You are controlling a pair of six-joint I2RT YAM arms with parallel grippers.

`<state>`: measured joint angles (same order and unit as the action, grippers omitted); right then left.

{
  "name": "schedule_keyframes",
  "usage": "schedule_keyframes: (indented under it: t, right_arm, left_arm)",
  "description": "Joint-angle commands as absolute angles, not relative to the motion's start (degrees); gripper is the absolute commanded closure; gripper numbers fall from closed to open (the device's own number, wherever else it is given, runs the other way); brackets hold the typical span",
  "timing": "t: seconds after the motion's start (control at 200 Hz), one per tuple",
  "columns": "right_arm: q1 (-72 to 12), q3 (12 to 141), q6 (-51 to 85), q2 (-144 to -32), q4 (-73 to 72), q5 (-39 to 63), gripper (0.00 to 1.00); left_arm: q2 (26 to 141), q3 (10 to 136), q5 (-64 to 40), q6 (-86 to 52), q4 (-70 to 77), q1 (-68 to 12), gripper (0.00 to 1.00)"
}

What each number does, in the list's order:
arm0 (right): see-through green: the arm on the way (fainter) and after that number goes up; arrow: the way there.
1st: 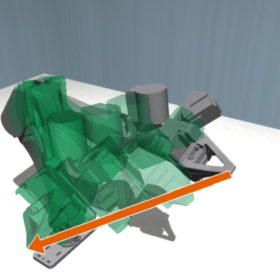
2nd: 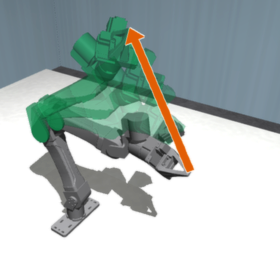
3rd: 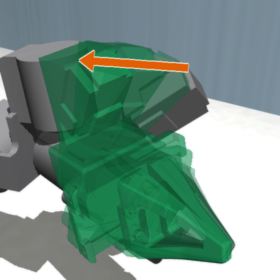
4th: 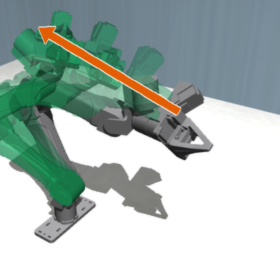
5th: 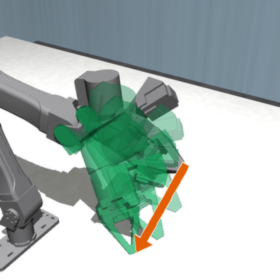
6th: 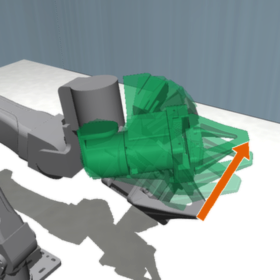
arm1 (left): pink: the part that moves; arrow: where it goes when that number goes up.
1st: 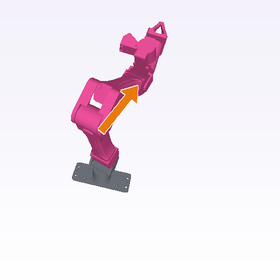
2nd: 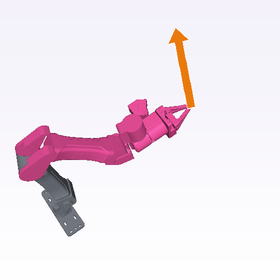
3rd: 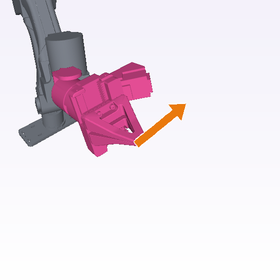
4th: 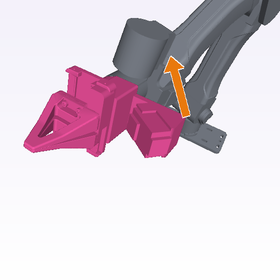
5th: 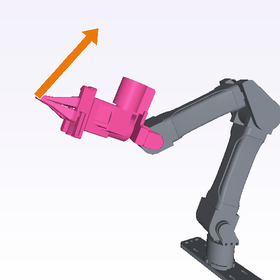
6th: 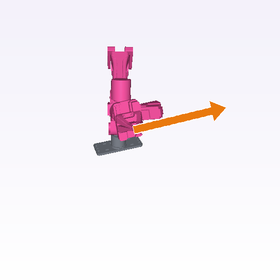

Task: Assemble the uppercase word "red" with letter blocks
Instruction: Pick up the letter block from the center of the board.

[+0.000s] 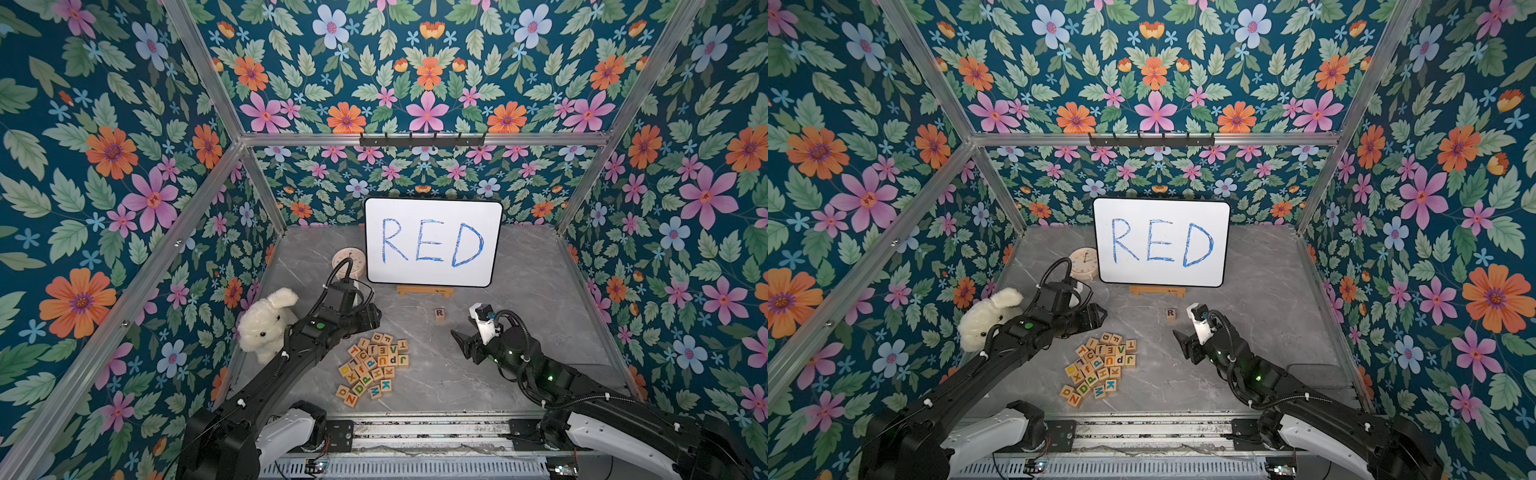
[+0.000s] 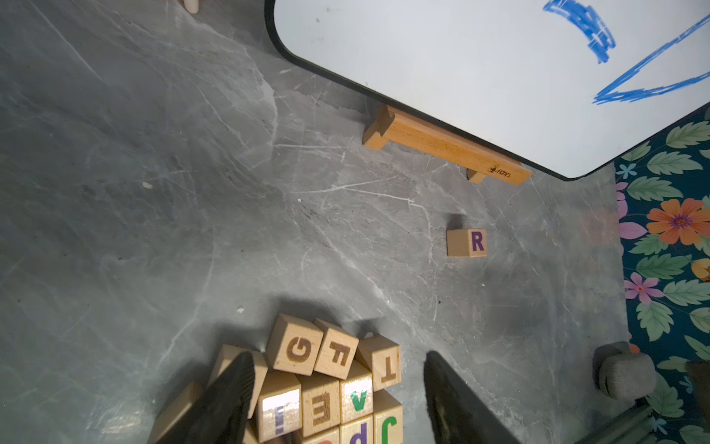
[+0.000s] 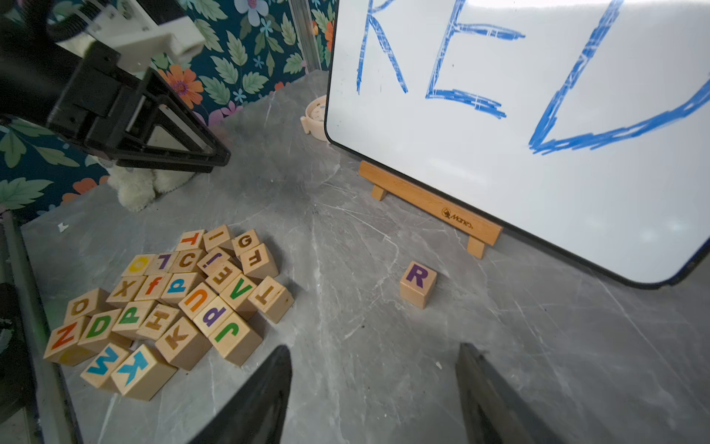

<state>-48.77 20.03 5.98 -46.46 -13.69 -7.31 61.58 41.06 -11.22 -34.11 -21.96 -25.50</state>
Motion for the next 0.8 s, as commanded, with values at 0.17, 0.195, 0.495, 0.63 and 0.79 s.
schedule_keyframes:
  t: [0.17, 0.195, 0.495, 0.63, 0.79]
  right_arm:
    - [-48.8, 20.6, 1.8, -49.6, -16.8, -3.4, 0.3]
    - [-48.8, 20.8, 1.7, -50.1, -17.0, -3.3, 0.3]
    - [-48.8, 23.6, -1.2, -55.4, -16.4, -1.0, 0.3]
    - [-48.8, 25.0, -4.1, -57.3, -18.9, 0.6, 0.3]
    - [-48.9, 29.5, -7.6, -61.7, -15.7, 4.3, 0.3]
  left_arm:
    - [61.0, 40.6, -10.8, -35.4, -22.2, -25.6, 0.31]
    - [61.1, 40.7, -11.0, -35.5, -22.2, -25.6, 0.31]
    - [60.3, 41.9, -7.4, -35.9, -24.8, -25.6, 0.26]
    - [60.4, 44.6, -2.8, -35.2, -28.6, -25.6, 0.24]
    - [60.2, 46.0, -0.9, -36.3, -31.0, -25.6, 0.23]
